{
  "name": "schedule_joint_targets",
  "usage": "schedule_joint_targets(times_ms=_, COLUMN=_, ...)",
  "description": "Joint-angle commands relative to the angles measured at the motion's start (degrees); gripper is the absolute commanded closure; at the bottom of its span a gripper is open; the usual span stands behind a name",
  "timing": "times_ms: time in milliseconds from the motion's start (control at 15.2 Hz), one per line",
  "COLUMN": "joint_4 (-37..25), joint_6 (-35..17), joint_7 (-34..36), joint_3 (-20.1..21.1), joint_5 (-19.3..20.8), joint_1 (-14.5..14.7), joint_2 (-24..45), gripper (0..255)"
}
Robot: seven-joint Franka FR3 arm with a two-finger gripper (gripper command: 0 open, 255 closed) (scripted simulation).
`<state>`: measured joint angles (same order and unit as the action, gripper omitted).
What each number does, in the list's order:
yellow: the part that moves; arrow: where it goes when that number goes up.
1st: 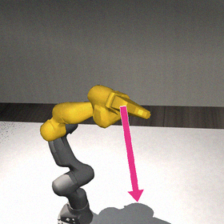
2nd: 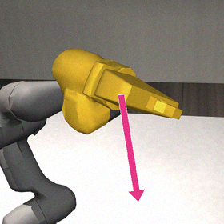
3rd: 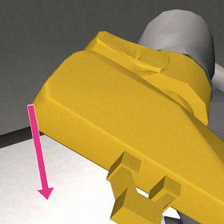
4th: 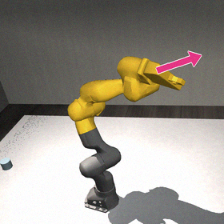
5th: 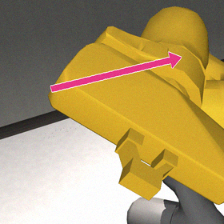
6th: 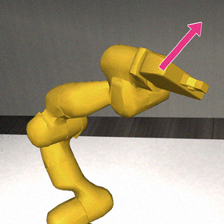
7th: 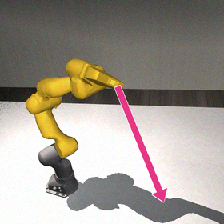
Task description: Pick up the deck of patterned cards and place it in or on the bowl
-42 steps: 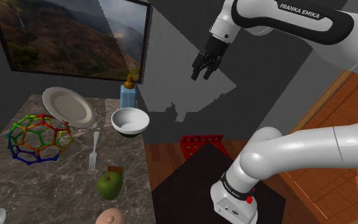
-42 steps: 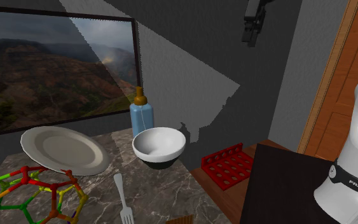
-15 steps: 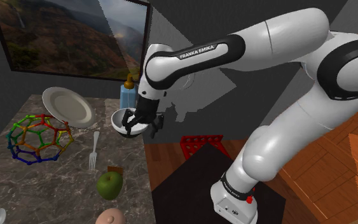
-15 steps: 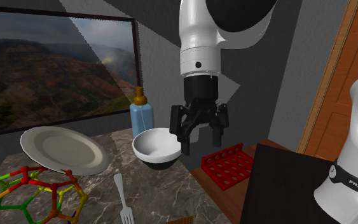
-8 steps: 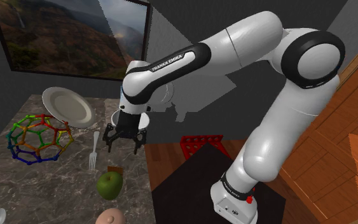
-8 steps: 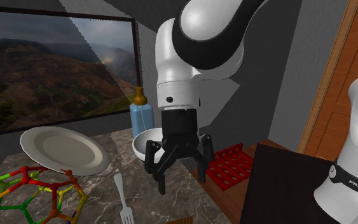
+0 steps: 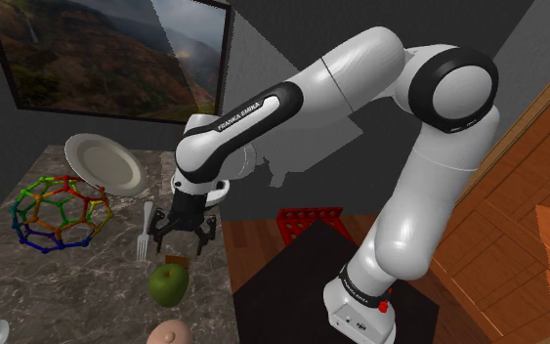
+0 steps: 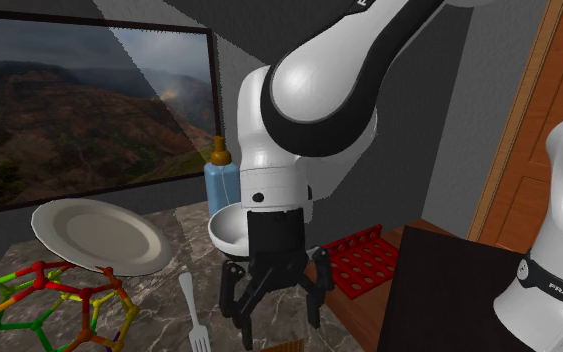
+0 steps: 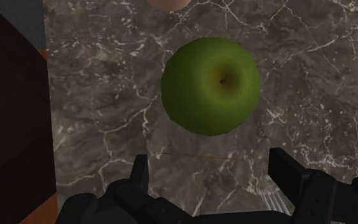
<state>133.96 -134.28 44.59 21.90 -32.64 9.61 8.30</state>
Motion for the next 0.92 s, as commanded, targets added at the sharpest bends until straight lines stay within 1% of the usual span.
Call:
schedule_joint_targets(times_ms=0, joint_4=0.26, joint_6=-1.4, joint_7=-0.15, joint_3=0.25, joint_5=-0.29, joint_1=0.35, joint_2=1.01, gripper=0)
schedule_joint_targets(times_ms=462, joint_4=0.26, joint_6=-1.39, joint_7=-0.15, joint_3=0.25, joint_5=-0.29, joint_1=0.34, joint_2=1.0, gripper=0)
schedule_joint_targets(times_ms=528, joint_4=0.26, joint_6=-1.39, joint_7=-0.15, joint_3=0.25, joint_5=-0.29, joint_1=0.34, joint_2=1.0, gripper=255)
schedule_joint_targets(times_ms=858, joint_4=0.26, joint_6=-1.4, joint_7=-0.15, joint_3=0.25, joint_5=-0.3, joint_1=0.35, joint_2=1.0, gripper=255)
